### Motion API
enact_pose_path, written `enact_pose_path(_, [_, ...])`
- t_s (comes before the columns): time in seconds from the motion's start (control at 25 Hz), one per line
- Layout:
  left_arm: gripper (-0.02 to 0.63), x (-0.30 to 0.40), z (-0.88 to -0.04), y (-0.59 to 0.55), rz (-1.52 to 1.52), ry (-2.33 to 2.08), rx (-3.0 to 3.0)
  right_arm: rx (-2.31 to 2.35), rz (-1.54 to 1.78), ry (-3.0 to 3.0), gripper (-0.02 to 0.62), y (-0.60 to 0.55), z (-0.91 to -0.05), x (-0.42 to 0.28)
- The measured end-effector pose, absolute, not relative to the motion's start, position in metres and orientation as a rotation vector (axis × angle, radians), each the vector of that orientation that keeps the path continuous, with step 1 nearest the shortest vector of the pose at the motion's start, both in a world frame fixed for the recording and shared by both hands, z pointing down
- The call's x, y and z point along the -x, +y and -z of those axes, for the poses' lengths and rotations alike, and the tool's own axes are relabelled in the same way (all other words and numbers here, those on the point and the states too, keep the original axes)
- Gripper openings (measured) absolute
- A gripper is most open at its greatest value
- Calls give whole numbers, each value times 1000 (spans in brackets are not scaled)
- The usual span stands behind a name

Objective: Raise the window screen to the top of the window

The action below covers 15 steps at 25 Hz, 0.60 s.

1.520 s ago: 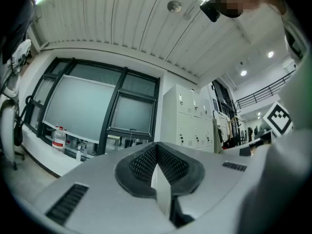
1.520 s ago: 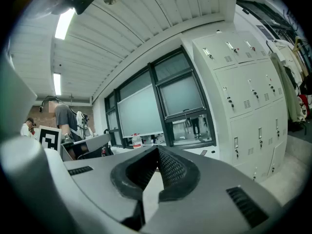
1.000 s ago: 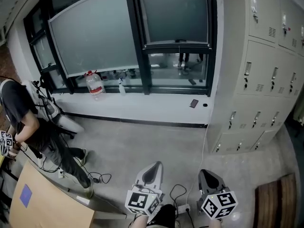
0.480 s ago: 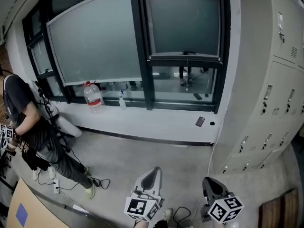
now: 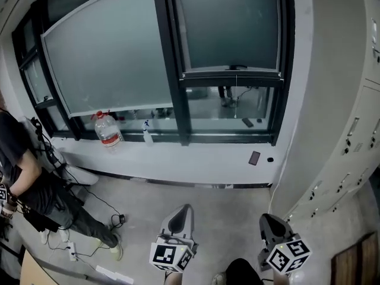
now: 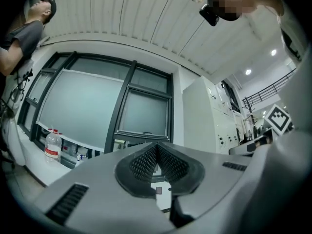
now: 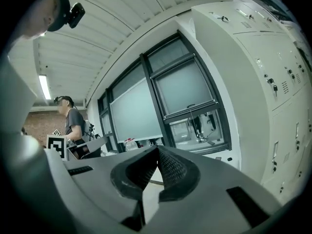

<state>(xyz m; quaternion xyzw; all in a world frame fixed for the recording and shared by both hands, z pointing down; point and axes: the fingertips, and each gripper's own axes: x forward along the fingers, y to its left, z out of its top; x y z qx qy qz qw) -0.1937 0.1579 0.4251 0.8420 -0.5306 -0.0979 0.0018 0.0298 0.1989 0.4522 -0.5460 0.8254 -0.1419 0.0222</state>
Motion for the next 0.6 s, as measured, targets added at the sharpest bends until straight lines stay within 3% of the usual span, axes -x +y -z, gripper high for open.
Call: enact_pose_path(0.6, [3, 95, -424, -68, 237, -1419, -2812, 1788, 451, 2478, 6, -37, -470, -106])
